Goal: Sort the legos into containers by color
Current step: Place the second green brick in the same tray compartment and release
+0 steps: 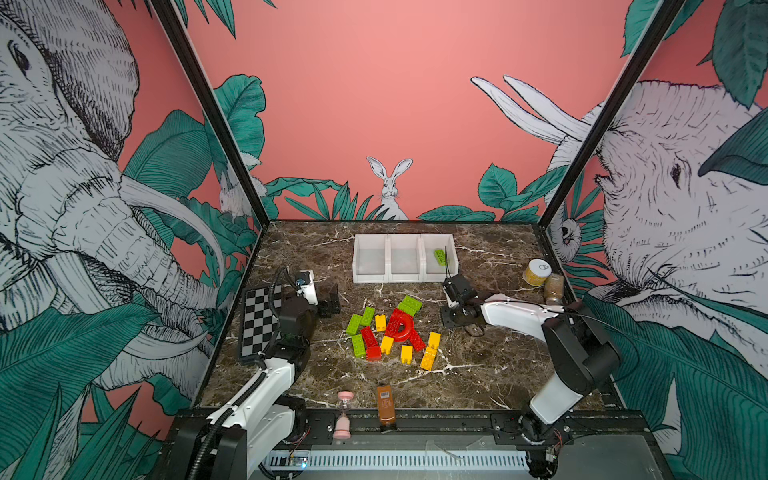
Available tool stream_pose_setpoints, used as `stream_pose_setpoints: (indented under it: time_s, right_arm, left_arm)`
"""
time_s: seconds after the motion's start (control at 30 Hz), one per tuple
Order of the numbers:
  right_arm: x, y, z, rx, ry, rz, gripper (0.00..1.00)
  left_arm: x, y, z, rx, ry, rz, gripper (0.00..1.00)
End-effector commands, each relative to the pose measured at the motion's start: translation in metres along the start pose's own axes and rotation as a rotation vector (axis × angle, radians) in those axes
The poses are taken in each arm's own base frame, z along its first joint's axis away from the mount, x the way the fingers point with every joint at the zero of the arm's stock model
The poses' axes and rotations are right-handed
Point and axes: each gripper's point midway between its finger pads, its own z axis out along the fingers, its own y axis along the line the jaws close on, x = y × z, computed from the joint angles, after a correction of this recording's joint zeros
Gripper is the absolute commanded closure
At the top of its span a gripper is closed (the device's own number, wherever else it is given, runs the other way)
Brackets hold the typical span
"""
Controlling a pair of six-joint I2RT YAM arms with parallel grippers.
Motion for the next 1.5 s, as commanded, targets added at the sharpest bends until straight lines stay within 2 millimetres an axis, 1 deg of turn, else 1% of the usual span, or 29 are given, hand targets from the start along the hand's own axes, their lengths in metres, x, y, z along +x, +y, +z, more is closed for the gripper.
stream_pose_setpoints:
  time_s: [0.0, 0.07, 0.17, 0.27, 0.33, 0.37, 0.4, 0.53, 0.6, 0.63, 0.73, 0.83, 0.93, 1.03, 1.13, 1.2, 1.27, 1.33, 1.47]
  right_arm:
    - [-0.019, -0.01, -0.024, -0.001, -0.082, -0.027, 0.7]
    - [-0.03, -0.015, -0.033, -0.027, -0.118, -0.014, 0.7]
    - [-0.055, -0.023, -0.048, -0.042, -0.179, -0.026, 0.71]
    - [-0.082, -0.027, -0.057, -0.032, -0.216, -0.085, 0.7]
    - [-0.101, -0.032, -0.058, -0.022, -0.235, -0.1, 0.71]
    - [-0.111, -0.033, -0.063, -0.031, -0.258, -0.1, 0.71]
    - [-0.119, -0.034, -0.056, -0.041, -0.26, -0.097, 0.71]
    - [-0.152, -0.032, -0.053, -0.078, -0.307, -0.109, 0.7]
    - [-0.164, -0.03, -0.046, -0.093, -0.309, -0.13, 0.69]
    - [-0.177, -0.029, -0.047, -0.103, -0.323, -0.137, 0.7]
    - [-0.194, -0.025, -0.041, -0.128, -0.331, -0.149, 0.69]
    - [-0.207, -0.022, -0.038, -0.141, -0.351, -0.153, 0.68]
    - [-0.214, -0.018, -0.035, -0.165, -0.368, -0.153, 0.66]
    - [-0.217, -0.012, -0.029, -0.197, -0.359, -0.146, 0.64]
    - [-0.216, -0.011, -0.023, -0.206, -0.35, -0.138, 0.62]
    - [-0.217, -0.012, -0.023, -0.204, -0.355, -0.135, 0.6]
    - [-0.218, -0.012, -0.024, -0.204, -0.359, -0.131, 0.57]
    - [-0.218, -0.012, -0.025, -0.205, -0.357, -0.127, 0.5]
    - [-0.215, -0.012, -0.032, -0.202, -0.352, -0.112, 0.44]
  left_arm:
    - [-0.003, -0.001, -0.003, 0.001, -0.016, 0.004, 0.02]
    - [-0.004, -0.001, -0.003, 0.001, -0.017, 0.006, 0.02]
    - [-0.004, -0.002, -0.003, 0.008, -0.019, 0.006, 0.02]
    - [-0.004, -0.002, -0.003, 0.006, -0.016, 0.006, 0.02]
    - [-0.003, -0.001, -0.002, 0.001, -0.014, 0.005, 0.02]
    - [-0.003, -0.001, -0.002, 0.002, -0.012, 0.004, 0.02]
    - [-0.002, -0.001, -0.001, 0.002, -0.01, 0.004, 0.02]
    - [-0.001, -0.002, -0.001, 0.005, -0.005, 0.004, 0.02]
    - [-0.002, -0.001, -0.001, 0.0, -0.004, 0.002, 0.02]
    - [-0.002, 0.0, -0.001, -0.006, -0.002, 0.001, 0.02]
    - [0.0, 0.001, -0.001, -0.012, 0.002, 0.004, 0.02]
    - [0.0, 0.001, 0.0, -0.012, 0.002, 0.005, 0.02]
    - [-0.001, 0.001, 0.0, -0.011, 0.001, 0.006, 0.02]
    - [0.0, 0.0, 0.0, -0.009, 0.001, 0.006, 0.02]
    - [-0.001, 0.0, 0.0, -0.008, 0.0, 0.006, 0.02]
    - [-0.001, 0.0, 0.0, -0.008, 0.0, 0.006, 0.02]
    - [-0.001, 0.0, 0.0, -0.008, -0.001, 0.006, 0.02]
    - [0.0, 0.0, 0.0, -0.007, 0.002, 0.005, 0.02]
    - [-0.001, -0.001, -0.001, -0.003, -0.002, 0.005, 0.02]
